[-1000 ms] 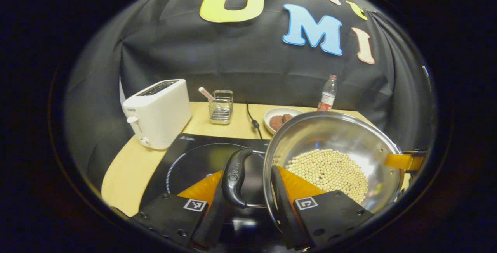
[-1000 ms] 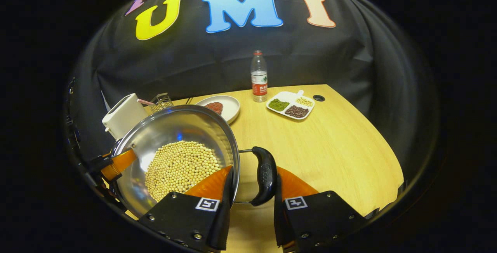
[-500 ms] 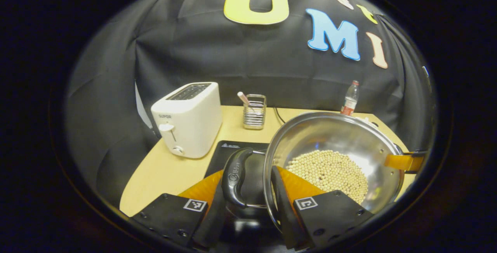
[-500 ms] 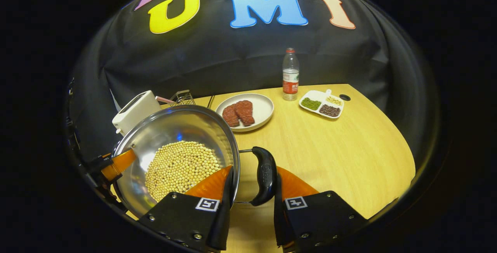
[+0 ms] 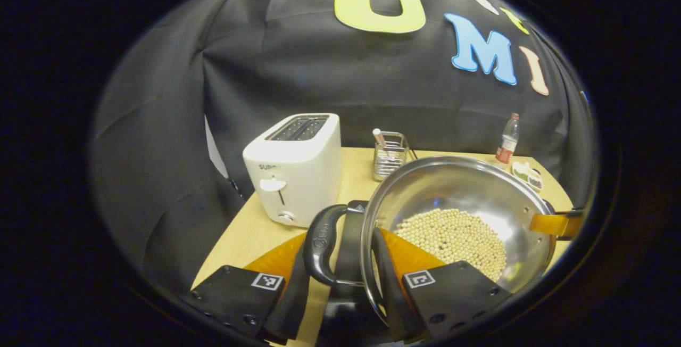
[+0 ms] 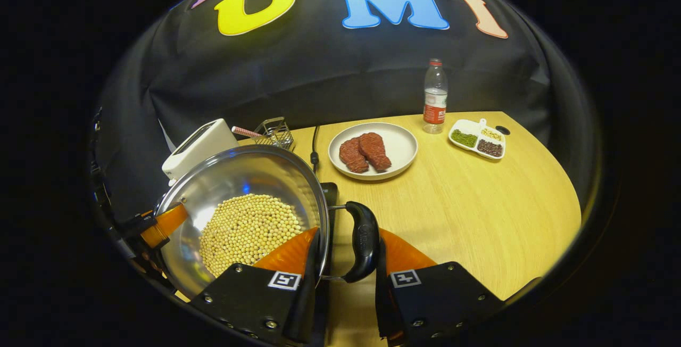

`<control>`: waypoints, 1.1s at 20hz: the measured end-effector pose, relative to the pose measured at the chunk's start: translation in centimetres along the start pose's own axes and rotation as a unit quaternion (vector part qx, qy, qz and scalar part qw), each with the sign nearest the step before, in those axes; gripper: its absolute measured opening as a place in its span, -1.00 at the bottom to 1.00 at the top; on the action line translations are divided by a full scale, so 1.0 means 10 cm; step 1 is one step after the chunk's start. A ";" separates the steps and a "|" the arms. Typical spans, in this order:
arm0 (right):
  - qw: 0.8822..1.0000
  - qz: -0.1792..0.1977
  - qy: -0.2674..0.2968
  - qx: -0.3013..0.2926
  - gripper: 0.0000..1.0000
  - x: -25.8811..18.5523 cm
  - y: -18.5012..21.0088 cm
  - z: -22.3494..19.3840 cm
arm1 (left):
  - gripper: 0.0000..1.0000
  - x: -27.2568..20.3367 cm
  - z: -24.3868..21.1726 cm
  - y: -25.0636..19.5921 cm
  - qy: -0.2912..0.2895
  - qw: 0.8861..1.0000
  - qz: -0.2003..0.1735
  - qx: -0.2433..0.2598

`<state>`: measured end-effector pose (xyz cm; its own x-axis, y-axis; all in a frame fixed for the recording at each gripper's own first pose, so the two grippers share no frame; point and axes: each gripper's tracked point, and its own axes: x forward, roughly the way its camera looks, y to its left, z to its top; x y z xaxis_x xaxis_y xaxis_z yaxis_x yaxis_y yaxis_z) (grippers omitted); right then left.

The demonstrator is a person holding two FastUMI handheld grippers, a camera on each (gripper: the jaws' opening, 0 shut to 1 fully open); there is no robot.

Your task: First push the handle of the pot to place it horizontally, then grasp the pot with both hands and set it on the induction cooktop.

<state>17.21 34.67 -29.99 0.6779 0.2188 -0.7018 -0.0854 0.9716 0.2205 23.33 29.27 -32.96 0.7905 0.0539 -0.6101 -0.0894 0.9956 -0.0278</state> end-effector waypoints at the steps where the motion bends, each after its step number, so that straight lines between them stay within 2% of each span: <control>1: 1.000 0.001 0.003 -0.001 -0.07 0.04 0.05 -0.01 | 0.36 0.03 -0.01 0.05 0.003 1.000 0.002 -0.002; 2: 1.000 0.002 0.006 -0.004 -0.07 0.08 0.08 -0.01 | 0.43 0.06 -0.02 0.09 0.007 1.000 0.003 -0.003; 5: 1.000 0.005 0.007 -0.003 -0.07 0.14 0.14 -0.01 | 0.28 0.14 -0.06 0.14 0.010 1.000 0.003 -0.003; 6: 1.000 0.005 0.006 -0.006 -0.17 0.13 0.14 -0.01 | 0.28 0.15 -0.05 0.15 0.007 1.000 0.003 -0.009; 8: 1.000 0.012 0.004 -0.008 0.01 0.15 0.12 0.02 | 0.38 0.15 -0.11 0.19 0.010 1.000 0.011 -0.016; 9: 1.000 0.024 0.001 -0.010 0.04 0.14 0.15 0.04 | 0.34 0.13 -0.13 0.18 0.009 1.000 0.019 -0.018; 11: 0.998 0.025 -0.036 -0.035 0.29 0.06 0.11 0.19 | 0.78 0.04 0.16 0.16 -0.049 0.998 0.032 -0.001; 12: 0.997 0.022 -0.055 -0.049 0.64 0.06 0.07 0.26 | 1.00 -0.02 0.34 0.12 -0.076 0.997 0.033 0.001; 13: 0.996 0.018 -0.069 -0.060 0.99 -0.08 0.05 0.30 | 1.00 -0.11 0.44 0.08 -0.093 0.995 0.033 0.005; 14: 0.994 0.020 -0.080 -0.068 0.97 -0.15 0.04 0.33 | 0.99 -0.20 0.55 0.05 -0.107 0.994 0.037 0.012; 15: 0.993 0.020 -0.090 -0.074 0.97 -0.22 -0.01 0.37 | 0.89 -0.29 0.63 0.00 -0.120 0.992 0.039 0.017; 17: 0.990 0.017 -0.116 -0.079 0.97 -0.42 -0.13 0.49 | 0.89 -0.51 0.79 -0.14 -0.142 0.989 0.036 0.017; 18: 0.988 0.018 -0.130 -0.079 0.97 -0.53 -0.19 0.55 | 0.99 -0.65 0.86 -0.22 -0.151 0.988 0.033 0.016; 22: 0.979 0.010 -0.186 -0.084 0.97 -1.08 -0.57 0.79 | 0.98 -1.20 1.05 -0.62 -0.197 0.980 0.026 0.018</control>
<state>16.16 26.06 -18.31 0.8911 0.2200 -0.3969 -0.1986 0.9755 0.0948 20.77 23.27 -17.10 0.9586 0.1230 -0.2567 -0.1198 0.9924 0.0283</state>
